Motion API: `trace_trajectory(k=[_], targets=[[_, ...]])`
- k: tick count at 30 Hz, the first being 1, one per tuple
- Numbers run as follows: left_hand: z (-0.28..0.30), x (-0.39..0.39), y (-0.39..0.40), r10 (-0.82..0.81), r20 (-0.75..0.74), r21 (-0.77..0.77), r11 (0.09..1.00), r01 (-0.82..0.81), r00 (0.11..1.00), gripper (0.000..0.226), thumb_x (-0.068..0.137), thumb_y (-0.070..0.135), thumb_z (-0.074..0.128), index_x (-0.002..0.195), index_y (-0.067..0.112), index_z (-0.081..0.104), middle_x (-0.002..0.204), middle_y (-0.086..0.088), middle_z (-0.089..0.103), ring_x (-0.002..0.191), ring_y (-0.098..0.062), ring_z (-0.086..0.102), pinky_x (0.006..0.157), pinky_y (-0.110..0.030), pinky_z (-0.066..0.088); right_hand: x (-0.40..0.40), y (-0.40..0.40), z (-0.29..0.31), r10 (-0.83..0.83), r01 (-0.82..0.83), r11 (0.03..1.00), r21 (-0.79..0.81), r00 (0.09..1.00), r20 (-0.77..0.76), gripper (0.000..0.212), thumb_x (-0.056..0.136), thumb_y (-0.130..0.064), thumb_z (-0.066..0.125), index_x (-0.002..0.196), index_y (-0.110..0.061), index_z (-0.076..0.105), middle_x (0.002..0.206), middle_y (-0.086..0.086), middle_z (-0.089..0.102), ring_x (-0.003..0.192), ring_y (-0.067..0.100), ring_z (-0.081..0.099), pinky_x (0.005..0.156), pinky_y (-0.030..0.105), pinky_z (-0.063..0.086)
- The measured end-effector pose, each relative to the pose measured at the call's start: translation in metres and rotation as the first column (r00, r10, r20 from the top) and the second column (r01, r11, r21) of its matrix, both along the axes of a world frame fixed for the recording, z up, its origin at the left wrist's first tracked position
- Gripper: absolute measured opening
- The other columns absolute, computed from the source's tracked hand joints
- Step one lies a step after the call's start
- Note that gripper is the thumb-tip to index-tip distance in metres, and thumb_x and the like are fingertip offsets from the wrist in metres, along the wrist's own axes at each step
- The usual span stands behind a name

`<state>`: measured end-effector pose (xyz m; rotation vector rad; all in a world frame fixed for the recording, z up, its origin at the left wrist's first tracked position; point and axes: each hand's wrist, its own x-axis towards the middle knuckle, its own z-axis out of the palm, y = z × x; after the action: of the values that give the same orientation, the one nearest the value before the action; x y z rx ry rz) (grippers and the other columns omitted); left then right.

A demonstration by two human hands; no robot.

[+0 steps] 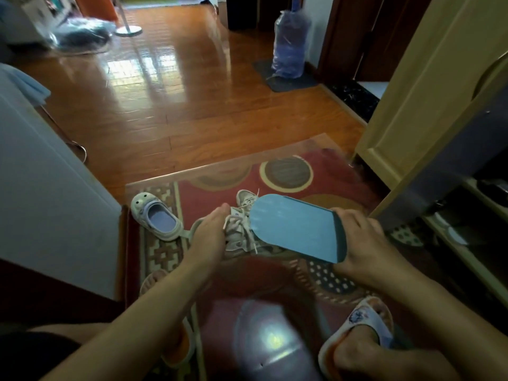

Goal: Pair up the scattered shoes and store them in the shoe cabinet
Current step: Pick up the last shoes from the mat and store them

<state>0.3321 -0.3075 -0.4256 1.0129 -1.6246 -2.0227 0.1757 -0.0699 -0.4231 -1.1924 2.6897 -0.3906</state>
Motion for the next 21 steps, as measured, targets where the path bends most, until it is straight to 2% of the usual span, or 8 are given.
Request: trace_trajectory(k=[3, 5, 7, 10, 14, 16, 18, 21], targets=[[0.003, 0.0, -0.001, -0.059, -0.021, 0.113, 0.992, 0.061, 0.998, 0.077, 0.091, 0.065, 0.05, 0.112, -0.007, 0.065, 0.111, -0.037, 0.065, 0.106, -0.054, 0.063, 0.101, -0.066, 0.046, 0.005, -0.001, 0.003, 0.02, -0.021, 0.999, -0.044, 1.0, -0.017, 0.103, 0.064, -0.05, 0.072, 0.15, -0.022, 0.024, 0.143, -0.005, 0.035, 0.135, 0.016, 0.027, 0.111, 0.037, 0.027], [0.002, 0.001, -0.002, -0.119, -0.017, 0.05, 0.992, 0.12, 0.993, 0.073, 0.084, 0.072, 0.049, 0.101, 0.007, 0.075, 0.103, -0.03, 0.072, 0.101, -0.046, 0.069, 0.096, -0.059, 0.053, 0.008, -0.003, 0.003, 0.011, -0.012, 0.998, -0.054, 1.0, -0.007, 0.104, 0.063, -0.048, 0.074, 0.151, -0.024, 0.024, 0.144, -0.007, 0.033, 0.132, 0.013, 0.023, 0.11, 0.037, 0.03], [-0.001, 0.003, -0.003, -0.184, -0.021, -0.033, 0.983, 0.183, 0.983, 0.063, 0.086, 0.072, 0.047, 0.083, 0.018, 0.078, 0.081, -0.018, 0.075, 0.08, -0.033, 0.075, 0.074, -0.041, 0.062, 0.008, -0.003, 0.001, -0.006, 0.006, 0.999, -0.043, 1.0, -0.004, 0.106, 0.063, -0.041, 0.08, 0.151, -0.026, 0.021, 0.145, -0.009, 0.031, 0.133, 0.016, 0.024, 0.109, 0.039, 0.034], [-0.001, 0.006, 0.0, -0.214, -0.048, -0.185, 0.962, 0.202, 0.976, 0.044, 0.093, 0.055, 0.049, 0.07, 0.023, 0.068, 0.061, 0.007, 0.065, 0.057, -0.009, 0.065, 0.055, -0.022, 0.051, 0.005, -0.002, -0.001, -0.008, 0.007, 0.999, -0.043, 1.0, -0.023, 0.108, 0.063, -0.039, 0.082, 0.151, -0.025, 0.02, 0.143, -0.008, 0.029, 0.133, 0.019, 0.025, 0.107, 0.041, 0.035], [0.004, 0.006, -0.016, -0.166, -0.009, -0.271, 0.95, 0.158, 0.986, 0.032, 0.076, 0.049, 0.062, 0.071, 0.019, 0.054, 0.059, 0.003, 0.042, 0.054, -0.016, 0.037, 0.055, -0.033, 0.032, 0.0, -0.003, -0.003, -0.046, 0.047, 0.998, -0.036, 0.998, 0.052, 0.109, 0.064, -0.039, 0.083, 0.152, -0.021, 0.021, 0.145, -0.002, 0.03, 0.135, 0.016, 0.024, 0.111, 0.035, 0.026], [0.009, 0.007, -0.024, -0.125, 0.004, -0.266, 0.956, 0.121, 0.992, 0.025, 0.073, 0.046, 0.062, 0.069, 0.022, 0.058, 0.064, -0.005, 0.051, 0.06, -0.024, 0.048, 0.061, -0.044, 0.044, -0.006, -0.001, 0.001, -0.048, 0.052, 0.998, -0.035, 0.994, 0.098, 0.111, 0.063, -0.039, 0.084, 0.151, -0.024, 0.019, 0.146, -0.003, 0.029, 0.137, 0.019, 0.027, 0.111, 0.036, 0.026], [0.013, 0.008, -0.027, -0.087, 0.023, -0.236, 0.968, 0.09, 0.996, 0.026, 0.072, 0.046, 0.061, 0.08, 0.022, 0.068, 0.082, -0.014, 0.068, 0.083, -0.039, 0.067, 0.083, -0.061, 0.054, -0.009, 0.002, 0.004, -0.039, 0.043, 0.999, -0.033, 0.991, 0.126, 0.113, 0.062, -0.039, 0.085, 0.151, -0.028, 0.016, 0.146, -0.007, 0.025, 0.135, 0.018, 0.028, 0.108, 0.034, 0.029], [0.013, 0.012, -0.027, -0.093, 0.044, -0.246, 0.964, 0.101, 0.995, 0.032, 0.074, 0.048, 0.059, 0.087, 0.02, 0.068, 0.096, -0.021, 0.071, 0.098, -0.045, 0.066, 0.089, -0.067, 0.049, -0.002, 0.0, 0.002, -0.001, 0.003, 1.0, -0.012, 0.989, 0.148, 0.115, 0.061, -0.036, 0.085, 0.153, -0.027, 0.015, 0.146, -0.007, 0.025, 0.136, 0.018, 0.029, 0.11, 0.033, 0.03]])
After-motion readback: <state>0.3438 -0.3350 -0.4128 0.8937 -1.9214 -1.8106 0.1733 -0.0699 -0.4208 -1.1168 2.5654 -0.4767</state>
